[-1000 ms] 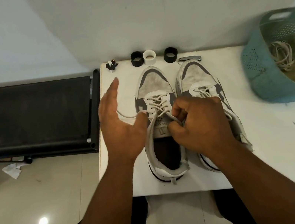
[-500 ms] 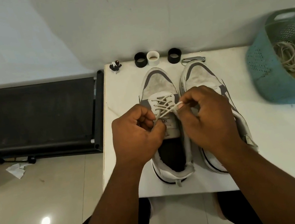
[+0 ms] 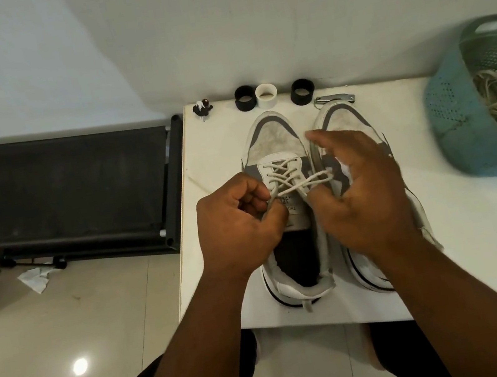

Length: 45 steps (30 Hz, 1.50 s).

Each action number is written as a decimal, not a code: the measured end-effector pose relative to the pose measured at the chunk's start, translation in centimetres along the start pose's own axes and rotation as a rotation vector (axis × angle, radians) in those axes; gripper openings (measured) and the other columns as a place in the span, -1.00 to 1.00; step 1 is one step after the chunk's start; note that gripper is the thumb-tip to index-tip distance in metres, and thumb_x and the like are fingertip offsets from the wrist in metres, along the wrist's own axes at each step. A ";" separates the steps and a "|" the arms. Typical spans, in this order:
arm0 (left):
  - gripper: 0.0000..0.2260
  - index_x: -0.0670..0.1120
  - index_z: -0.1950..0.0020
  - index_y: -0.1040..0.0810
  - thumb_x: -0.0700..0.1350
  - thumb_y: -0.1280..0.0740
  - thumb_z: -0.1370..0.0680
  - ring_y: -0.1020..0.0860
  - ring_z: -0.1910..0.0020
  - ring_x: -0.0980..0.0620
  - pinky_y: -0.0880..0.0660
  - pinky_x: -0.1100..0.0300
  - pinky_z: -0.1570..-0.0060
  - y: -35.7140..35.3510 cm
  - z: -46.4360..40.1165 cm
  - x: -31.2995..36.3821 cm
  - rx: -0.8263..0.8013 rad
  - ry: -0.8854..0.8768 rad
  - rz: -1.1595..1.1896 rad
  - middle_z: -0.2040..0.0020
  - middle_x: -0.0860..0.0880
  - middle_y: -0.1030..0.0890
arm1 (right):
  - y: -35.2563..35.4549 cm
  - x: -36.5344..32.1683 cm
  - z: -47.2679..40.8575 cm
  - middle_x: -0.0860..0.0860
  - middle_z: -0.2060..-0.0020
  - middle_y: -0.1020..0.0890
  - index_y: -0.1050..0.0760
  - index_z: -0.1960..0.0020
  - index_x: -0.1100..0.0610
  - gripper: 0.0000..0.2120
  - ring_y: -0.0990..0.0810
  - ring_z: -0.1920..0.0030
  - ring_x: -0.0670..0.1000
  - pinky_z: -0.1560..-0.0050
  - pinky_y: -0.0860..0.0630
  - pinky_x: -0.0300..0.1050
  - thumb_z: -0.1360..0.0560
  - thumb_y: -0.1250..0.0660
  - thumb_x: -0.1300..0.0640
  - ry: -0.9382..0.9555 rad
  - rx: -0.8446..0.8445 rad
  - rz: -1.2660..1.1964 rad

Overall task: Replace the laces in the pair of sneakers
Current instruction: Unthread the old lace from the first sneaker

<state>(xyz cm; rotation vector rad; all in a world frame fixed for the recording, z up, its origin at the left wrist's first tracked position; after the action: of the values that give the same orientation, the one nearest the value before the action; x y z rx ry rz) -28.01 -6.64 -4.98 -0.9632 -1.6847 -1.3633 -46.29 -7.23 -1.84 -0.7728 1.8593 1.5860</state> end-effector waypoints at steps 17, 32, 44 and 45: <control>-0.83 -0.04 0.18 -0.61 -0.19 -0.58 -0.41 -0.57 0.35 0.09 -0.47 0.37 0.33 0.0 -0.1 -0.2 -0.007 -0.030 0.024 0.32 0.10 -0.61 | -2.2 -0.8 0.6 -0.01 -0.48 -0.37 -0.61 -0.24 -0.10 -0.69 -0.28 -0.50 0.03 -0.43 -0.15 0.11 -0.53 -0.30 -0.07 0.149 -0.133 0.266; -0.66 0.04 -0.16 -0.73 -0.08 -0.29 -0.46 -0.66 0.08 0.20 -0.64 0.12 0.00 -0.7 -0.1 0.6 -0.070 -0.045 -0.103 0.06 0.22 -0.71 | -2.1 -0.3 0.6 -0.04 -0.10 -0.62 -0.63 -0.18 -0.04 -0.66 -0.58 -0.03 -0.01 -0.26 -0.36 0.18 -0.51 -0.19 -0.03 0.025 -0.119 0.325; -0.94 0.04 0.07 -0.74 -0.04 -0.54 -0.48 -0.54 0.38 0.14 -0.53 0.24 0.28 -0.6 -0.1 -0.4 -0.003 0.054 -0.016 0.38 0.13 -0.58 | -1.8 -0.3 0.3 -0.16 0.14 -0.61 -0.63 0.00 -0.06 -0.80 -0.54 0.12 -0.13 -0.12 -0.48 0.16 -0.51 -0.25 -0.04 0.051 -0.070 0.142; -0.94 0.02 0.06 -0.75 -0.07 -0.56 -0.48 -0.52 0.41 0.14 -0.52 0.24 0.32 -0.6 -0.2 -0.7 -0.005 0.095 0.029 0.39 0.09 -0.58 | -1.3 -0.2 0.2 -0.17 0.17 -0.60 -0.62 0.03 -0.04 -0.84 -0.53 0.14 -0.14 -0.07 -0.51 0.18 -0.51 -0.27 -0.01 0.040 -0.028 0.084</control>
<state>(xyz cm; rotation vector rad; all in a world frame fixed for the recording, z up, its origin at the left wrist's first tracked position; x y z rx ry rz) -28.20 -6.99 -5.85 -0.9079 -1.5922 -1.3733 -45.20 -7.23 -2.58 -0.7529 1.9241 1.6633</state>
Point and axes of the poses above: each hand's wrist, its own z-axis away from the middle knuckle, its own y-axis out of the back of the hand, x = y × z, the point moved 7 cm from there along -z, towards the middle knuckle
